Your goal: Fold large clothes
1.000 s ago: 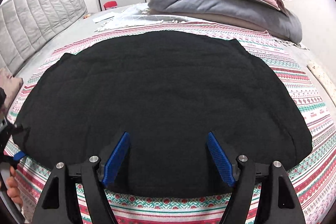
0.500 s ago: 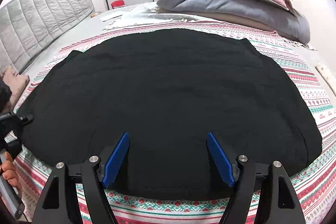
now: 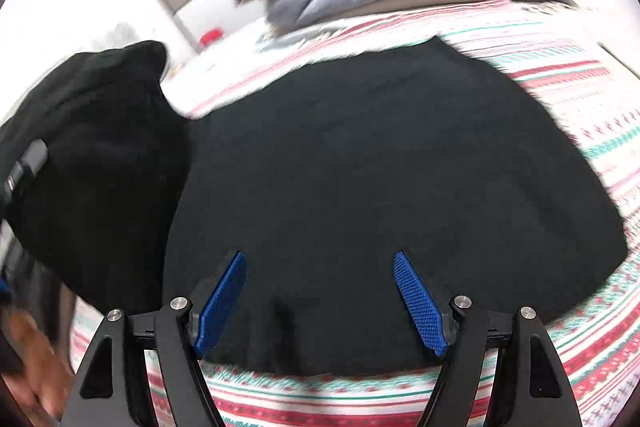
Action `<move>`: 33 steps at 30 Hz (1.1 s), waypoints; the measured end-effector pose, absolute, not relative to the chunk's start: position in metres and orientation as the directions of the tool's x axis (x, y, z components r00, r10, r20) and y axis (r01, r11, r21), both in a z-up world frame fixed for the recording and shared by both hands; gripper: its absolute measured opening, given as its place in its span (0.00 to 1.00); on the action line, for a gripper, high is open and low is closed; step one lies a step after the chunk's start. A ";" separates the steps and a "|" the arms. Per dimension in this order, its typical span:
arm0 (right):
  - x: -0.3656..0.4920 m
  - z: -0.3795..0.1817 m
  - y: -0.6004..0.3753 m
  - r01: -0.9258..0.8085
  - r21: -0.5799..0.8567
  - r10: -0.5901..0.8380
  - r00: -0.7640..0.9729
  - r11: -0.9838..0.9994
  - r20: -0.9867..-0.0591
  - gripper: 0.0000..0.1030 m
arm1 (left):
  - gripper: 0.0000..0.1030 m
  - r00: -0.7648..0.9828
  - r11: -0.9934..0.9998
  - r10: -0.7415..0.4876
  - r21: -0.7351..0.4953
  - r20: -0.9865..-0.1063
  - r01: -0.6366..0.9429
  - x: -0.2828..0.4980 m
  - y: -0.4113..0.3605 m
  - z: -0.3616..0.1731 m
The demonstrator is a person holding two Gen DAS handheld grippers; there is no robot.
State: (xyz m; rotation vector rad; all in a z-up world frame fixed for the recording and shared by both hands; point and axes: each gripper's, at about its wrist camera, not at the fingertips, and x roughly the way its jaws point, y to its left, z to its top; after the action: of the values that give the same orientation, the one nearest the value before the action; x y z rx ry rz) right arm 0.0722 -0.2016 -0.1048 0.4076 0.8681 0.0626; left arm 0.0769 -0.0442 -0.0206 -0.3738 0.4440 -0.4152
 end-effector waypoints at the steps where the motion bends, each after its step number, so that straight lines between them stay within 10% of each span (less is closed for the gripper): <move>1: 0.070 -0.104 -0.215 0.139 0.394 0.212 0.660 0.909 -0.721 0.76 | 0.23 0.798 0.852 -0.485 -0.399 -0.359 0.339 0.079 -0.064 -0.026; 8: 0.057 -0.102 -0.301 0.318 0.489 0.130 0.719 0.812 -0.683 0.76 | 0.26 0.596 0.834 -0.537 -0.267 -0.597 0.483 0.091 -0.145 -0.108; 21: 0.071 -0.114 -0.323 0.199 0.760 0.418 0.736 0.619 -0.533 0.76 | 0.63 0.439 0.684 -0.688 -0.316 -0.577 0.657 0.038 -0.119 -0.069; 27: 0.109 -0.124 -0.295 0.129 0.828 0.577 0.658 0.546 -0.483 0.76 | 0.80 0.628 0.802 -0.524 -0.084 -0.575 0.592 0.031 -0.088 -0.054; 33: 0.123 -0.125 -0.262 0.125 0.828 0.612 0.615 0.547 -0.497 0.76 | 0.79 0.652 0.916 -0.385 -0.182 -0.653 0.358 0.068 -0.038 -0.072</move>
State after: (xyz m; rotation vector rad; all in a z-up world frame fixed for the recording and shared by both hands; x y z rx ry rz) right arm 0.1233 -0.2624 -0.1249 0.9721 0.8858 0.3381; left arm 0.0679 -0.0380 -0.0717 -0.0379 0.7501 -0.4213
